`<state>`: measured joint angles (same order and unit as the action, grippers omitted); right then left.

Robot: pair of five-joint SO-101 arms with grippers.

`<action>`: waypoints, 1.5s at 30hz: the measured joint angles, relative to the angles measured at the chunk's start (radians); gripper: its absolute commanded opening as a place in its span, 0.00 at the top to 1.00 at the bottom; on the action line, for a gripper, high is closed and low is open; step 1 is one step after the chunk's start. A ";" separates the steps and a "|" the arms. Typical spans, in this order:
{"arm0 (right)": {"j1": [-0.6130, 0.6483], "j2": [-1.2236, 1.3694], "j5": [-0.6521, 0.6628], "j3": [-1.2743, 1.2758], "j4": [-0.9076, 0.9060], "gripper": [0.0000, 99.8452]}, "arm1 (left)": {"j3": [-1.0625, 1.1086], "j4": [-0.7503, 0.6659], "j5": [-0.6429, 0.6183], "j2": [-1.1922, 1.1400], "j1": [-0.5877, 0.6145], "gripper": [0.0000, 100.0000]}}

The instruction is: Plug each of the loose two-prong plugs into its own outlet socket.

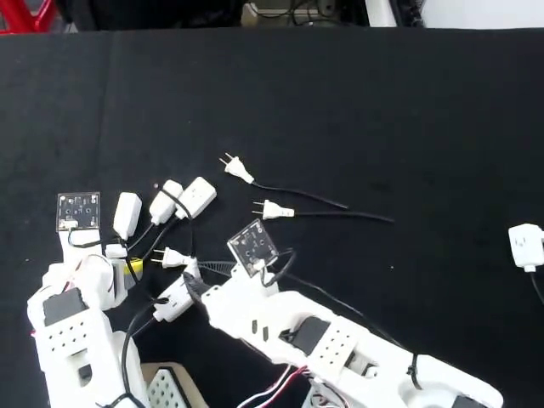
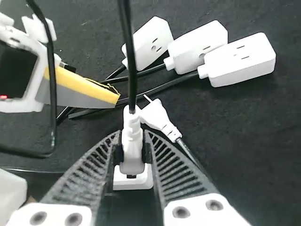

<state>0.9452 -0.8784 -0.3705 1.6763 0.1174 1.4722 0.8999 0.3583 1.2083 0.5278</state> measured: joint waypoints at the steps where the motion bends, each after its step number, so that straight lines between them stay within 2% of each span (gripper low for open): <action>1: -0.005 0.000 0.009 0.000 0.000 0.99 | 0.000 0.000 0.000 0.000 0.000 0.66; 4: -0.052 0.000 0.064 -0.038 -0.038 0.99 | 0.000 0.000 0.000 0.000 0.000 0.66; 8: -0.144 0.000 0.089 -0.219 -0.258 0.99 | 0.000 0.000 0.000 0.000 0.000 0.66; 11: -0.127 0.000 0.091 -0.359 -0.442 0.99 | -0.017 0.000 -0.020 0.000 -0.002 0.66; 13: -0.069 0.000 0.091 -0.391 -0.486 0.99 | -0.054 0.000 -0.089 0.000 -0.023 0.66; 16: 0.008 0.000 0.091 -0.396 -0.479 0.99 | -0.130 0.003 -0.196 0.000 -0.087 0.66; 21: 0.025 0.000 0.091 -0.342 -0.373 0.99 | -0.265 0.098 -0.333 0.000 -0.252 0.66; 25: 0.023 0.000 0.109 -0.287 -0.284 0.99 | -0.325 0.175 -0.359 0.000 -0.385 0.66; 29: 0.025 0.000 0.137 -0.278 -0.264 0.99 | -0.347 0.227 -0.367 0.000 -0.443 0.66; 39: 0.000 0.000 0.141 -0.278 -0.269 0.99 | -0.376 0.284 -0.338 0.000 -0.456 0.66; 41: -0.011 0.000 0.141 -0.284 -0.313 0.99 | -0.376 0.295 -0.333 0.006 -0.433 0.66; 45: -0.023 0.000 0.141 -0.362 -0.523 0.99 | -0.374 0.296 -0.330 0.006 -0.301 0.66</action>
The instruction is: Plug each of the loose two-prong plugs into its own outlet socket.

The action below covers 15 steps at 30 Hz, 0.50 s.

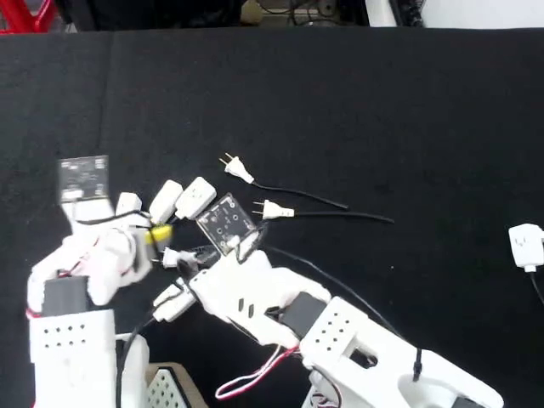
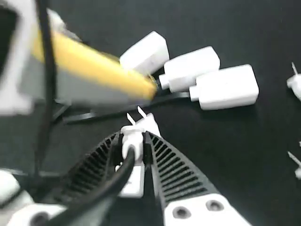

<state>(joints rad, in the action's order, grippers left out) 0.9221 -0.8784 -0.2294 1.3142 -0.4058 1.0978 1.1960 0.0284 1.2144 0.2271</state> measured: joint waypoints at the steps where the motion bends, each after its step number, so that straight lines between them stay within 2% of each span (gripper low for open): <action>1: 0.000 0.000 0.000 -0.015 -0.046 0.99 | 0.000 0.000 0.000 0.000 0.035 0.66; 4: 0.002 0.000 -0.020 -0.032 -0.101 0.99 | 0.000 0.000 0.000 0.000 0.147 0.66; 8: 0.012 0.000 -0.037 -0.020 -0.089 0.99 | 0.000 0.000 0.000 0.000 0.281 0.66; 15: 0.038 0.038 -0.057 0.034 -0.005 0.99 | 0.028 0.000 0.000 0.000 0.358 0.66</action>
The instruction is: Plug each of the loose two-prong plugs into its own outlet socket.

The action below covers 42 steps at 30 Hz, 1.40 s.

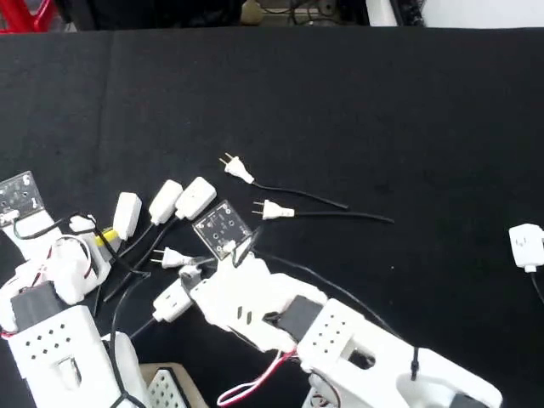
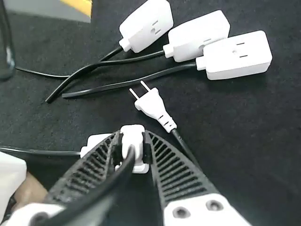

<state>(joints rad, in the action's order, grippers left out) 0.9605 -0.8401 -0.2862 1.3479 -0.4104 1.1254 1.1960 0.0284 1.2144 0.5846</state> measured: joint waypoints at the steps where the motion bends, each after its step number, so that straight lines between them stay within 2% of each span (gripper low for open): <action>1: 0.002 0.026 -0.011 -0.009 -0.006 0.99 | 0.000 0.000 0.000 0.000 0.003 0.66; 9: 0.002 0.288 -0.043 -0.163 -0.029 0.99 | 0.040 -0.051 0.000 0.000 0.005 0.66; 25: 0.002 0.348 -0.080 -0.178 -0.026 0.99 | 0.041 -0.058 0.000 0.000 0.005 0.66; 29: 0.005 0.476 -0.080 -0.239 -0.025 0.99 | 0.041 -0.058 0.000 0.000 0.005 0.66; 35: 0.000 0.601 -0.080 -0.411 -0.181 0.99 | 0.041 -0.058 0.000 0.000 0.005 0.66; 42: -0.051 0.614 -0.046 -0.446 -0.302 0.99 | 0.041 -0.058 0.000 0.000 0.005 0.66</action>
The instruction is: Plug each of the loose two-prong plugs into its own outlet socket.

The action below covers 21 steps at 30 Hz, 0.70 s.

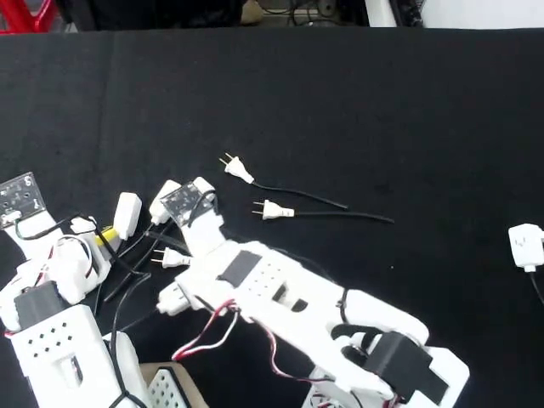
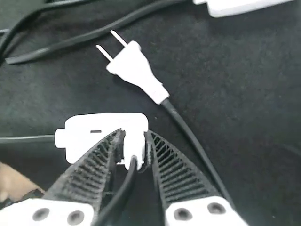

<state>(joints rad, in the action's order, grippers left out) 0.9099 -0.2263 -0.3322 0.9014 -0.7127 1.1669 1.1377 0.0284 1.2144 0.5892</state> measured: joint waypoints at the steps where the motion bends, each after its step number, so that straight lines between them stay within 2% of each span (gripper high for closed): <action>1: -0.011 -0.002 0.006 -0.002 -0.009 0.99 | 0.000 0.000 0.000 0.000 0.000 0.66; 12: -0.150 -0.005 0.120 -0.005 -0.092 0.99 | 0.057 -0.092 0.000 0.000 0.000 0.66; 21: -0.373 -0.005 0.288 -0.005 -0.101 0.99 | 0.057 -0.092 0.000 0.000 0.000 0.66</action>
<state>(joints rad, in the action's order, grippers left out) 0.5370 -0.2309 -0.0437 0.8968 -0.8140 1.2236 1.0457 0.0284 1.2144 0.5892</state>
